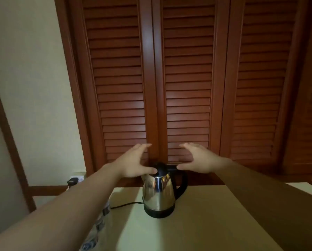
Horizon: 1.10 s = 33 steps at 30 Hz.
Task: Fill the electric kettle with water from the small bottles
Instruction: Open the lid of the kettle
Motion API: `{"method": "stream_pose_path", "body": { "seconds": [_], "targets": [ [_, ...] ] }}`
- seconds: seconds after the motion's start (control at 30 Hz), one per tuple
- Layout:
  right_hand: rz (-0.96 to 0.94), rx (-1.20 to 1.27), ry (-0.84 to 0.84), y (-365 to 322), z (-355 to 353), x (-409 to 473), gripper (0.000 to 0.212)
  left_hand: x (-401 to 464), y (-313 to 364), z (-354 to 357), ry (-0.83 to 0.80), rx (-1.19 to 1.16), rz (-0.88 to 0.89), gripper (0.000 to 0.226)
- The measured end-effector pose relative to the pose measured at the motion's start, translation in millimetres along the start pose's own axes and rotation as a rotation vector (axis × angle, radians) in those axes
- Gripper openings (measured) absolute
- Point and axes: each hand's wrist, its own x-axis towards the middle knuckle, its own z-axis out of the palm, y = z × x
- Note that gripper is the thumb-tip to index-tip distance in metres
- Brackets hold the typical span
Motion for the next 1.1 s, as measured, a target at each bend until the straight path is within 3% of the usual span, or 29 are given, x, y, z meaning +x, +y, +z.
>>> {"method": "stream_pose_path", "body": {
  "seconds": [0.13, 0.37, 0.57, 0.73, 1.1],
  "targets": [
    [0.003, 0.027, -0.068, 15, 30, 12, 0.087, 10, -12, 25, -0.059, -0.031, -0.054, 0.115],
    [-0.054, 0.186, -0.041, 49, 77, 39, 0.063, 31, -35, 60, -0.138, -0.117, -0.133, 0.126],
    [-0.066, 0.214, 0.047, 61, 98, 45, 0.026, 34, -47, 83, -0.098, -0.319, -0.177, 0.110],
    [-0.087, 0.232, 0.073, 56, 93, 44, 0.024, 29, -45, 80, -0.014, -0.335, -0.140, 0.099],
    [-0.090, 0.193, 0.140, 41, 37, -13, 0.018, 3, 1, 54, 0.092, -0.404, -0.068, 0.104]
  ]
}}
